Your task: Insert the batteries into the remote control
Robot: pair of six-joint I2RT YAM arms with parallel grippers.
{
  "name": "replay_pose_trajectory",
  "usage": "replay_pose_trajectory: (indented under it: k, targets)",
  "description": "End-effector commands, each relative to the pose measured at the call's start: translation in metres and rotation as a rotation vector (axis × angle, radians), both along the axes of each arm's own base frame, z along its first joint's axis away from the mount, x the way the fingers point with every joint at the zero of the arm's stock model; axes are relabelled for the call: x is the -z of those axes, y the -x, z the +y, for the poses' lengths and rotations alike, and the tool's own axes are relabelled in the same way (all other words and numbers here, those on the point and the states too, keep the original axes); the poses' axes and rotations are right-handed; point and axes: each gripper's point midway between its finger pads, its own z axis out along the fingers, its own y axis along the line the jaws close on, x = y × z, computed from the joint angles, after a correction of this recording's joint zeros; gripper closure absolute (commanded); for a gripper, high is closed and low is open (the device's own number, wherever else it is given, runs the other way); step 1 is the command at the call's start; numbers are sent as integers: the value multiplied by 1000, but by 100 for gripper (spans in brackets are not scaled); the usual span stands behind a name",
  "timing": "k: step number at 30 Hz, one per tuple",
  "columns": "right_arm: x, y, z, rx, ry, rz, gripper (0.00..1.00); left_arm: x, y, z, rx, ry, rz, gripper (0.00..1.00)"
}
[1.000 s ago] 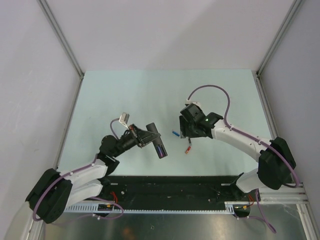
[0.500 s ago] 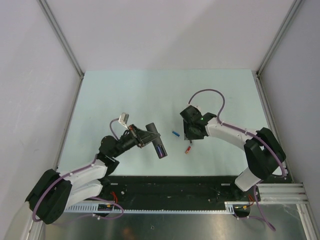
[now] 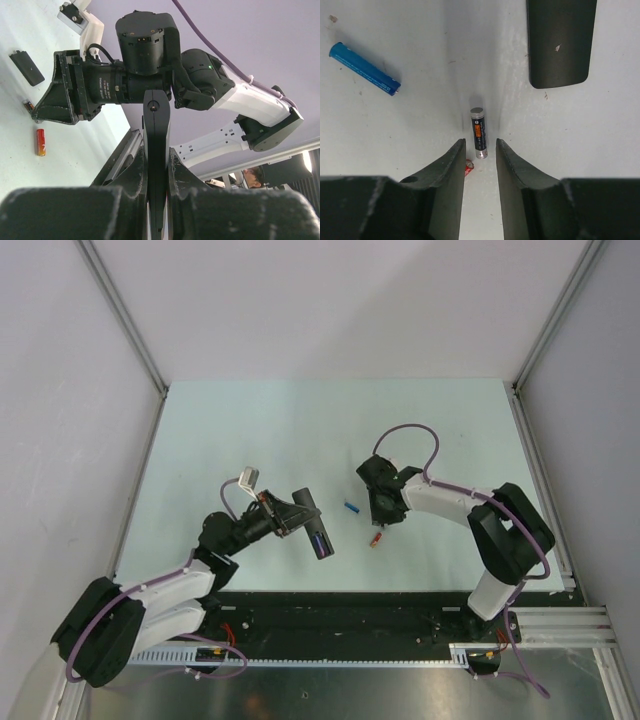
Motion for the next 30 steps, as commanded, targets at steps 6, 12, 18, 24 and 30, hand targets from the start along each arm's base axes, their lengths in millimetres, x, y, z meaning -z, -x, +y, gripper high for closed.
replay_pose_trajectory:
  k: [6, 12, 18, 24, 30]
  targets:
    - [6, -4, -4, -13, 15, -1, 66, -7, 1, 0, 10, 13, -39, 100]
    - [9, 2, -8, -23, 26, 17, 66, -5, 0, 0, 10, 8, -34, 100]
    - [15, 6, -9, -33, 27, 34, 67, -5, -1, -1, 10, 7, -32, 100]
    - [18, 8, -8, -51, 29, 48, 69, -4, -1, -1, 10, 7, -31, 100]
    - [18, 11, -8, -53, 20, 55, 91, -4, 0, -1, 10, 7, -28, 100]
